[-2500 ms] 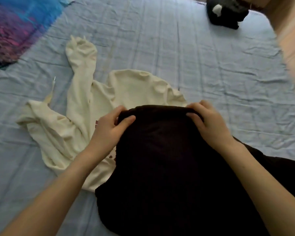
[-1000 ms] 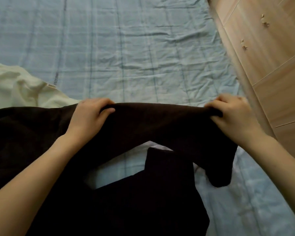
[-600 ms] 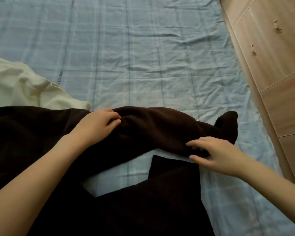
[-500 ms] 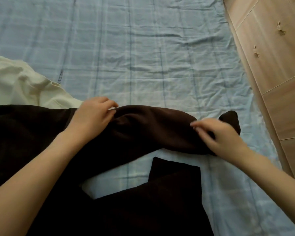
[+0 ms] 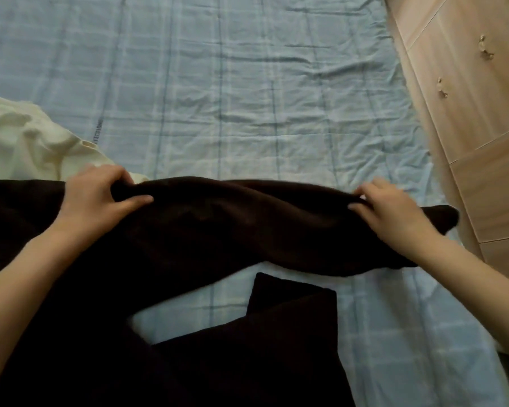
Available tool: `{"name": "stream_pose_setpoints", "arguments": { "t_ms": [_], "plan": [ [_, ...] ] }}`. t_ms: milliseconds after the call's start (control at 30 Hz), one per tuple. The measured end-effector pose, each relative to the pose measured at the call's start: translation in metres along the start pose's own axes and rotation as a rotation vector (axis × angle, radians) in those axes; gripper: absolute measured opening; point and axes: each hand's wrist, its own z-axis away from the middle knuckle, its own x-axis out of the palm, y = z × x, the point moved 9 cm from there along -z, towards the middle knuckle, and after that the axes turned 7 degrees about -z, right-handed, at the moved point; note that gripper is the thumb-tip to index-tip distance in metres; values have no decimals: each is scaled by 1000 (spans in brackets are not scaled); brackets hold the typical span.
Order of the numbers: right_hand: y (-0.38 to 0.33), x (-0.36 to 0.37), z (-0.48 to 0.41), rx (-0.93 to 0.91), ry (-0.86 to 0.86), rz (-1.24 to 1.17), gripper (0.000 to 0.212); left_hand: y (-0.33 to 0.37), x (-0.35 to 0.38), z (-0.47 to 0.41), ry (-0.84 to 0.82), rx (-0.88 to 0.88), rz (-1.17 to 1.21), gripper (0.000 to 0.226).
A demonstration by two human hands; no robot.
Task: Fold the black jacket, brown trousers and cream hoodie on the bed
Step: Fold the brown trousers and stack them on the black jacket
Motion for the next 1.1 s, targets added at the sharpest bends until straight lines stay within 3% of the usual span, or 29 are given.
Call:
{"name": "stream_pose_setpoints", "arguments": {
  "t_ms": [67,133,200,267,333,400,467,567,667,733,800,967,1100],
  "plan": [
    [-4,-51,-16,-71,275,91,14,-3,-6,-10,76,-81,-52,36],
    [-13,-69,-29,-95,404,183,20,2,-3,-14,55,-194,-136,41],
    [-21,-45,-39,-28,355,215,38,25,8,-10,6,-199,-183,51],
    [-30,-3,-38,30,229,176,55,70,21,0,30,17,-249,51],
    [-28,43,-32,36,88,195,57,109,46,18,0,270,-298,53],
    [0,84,-22,151,-92,172,58,113,82,35,-201,337,-355,59],
    [26,107,-15,255,-207,117,59,98,112,47,-368,277,-392,61],
    [17,104,-13,234,-96,76,57,89,128,44,-428,227,-435,60],
    [-35,88,23,105,68,-220,44,109,99,60,-364,237,-296,57],
    [-71,94,69,-39,24,-329,32,122,69,97,-258,241,-84,51],
    [-85,99,111,-114,-32,-386,27,130,56,150,-256,265,72,47],
    [-65,98,155,30,-141,-718,41,121,93,261,-463,373,-127,55],
    [-41,98,166,246,-118,-879,65,113,103,260,-421,372,-156,57]
  ]
}}
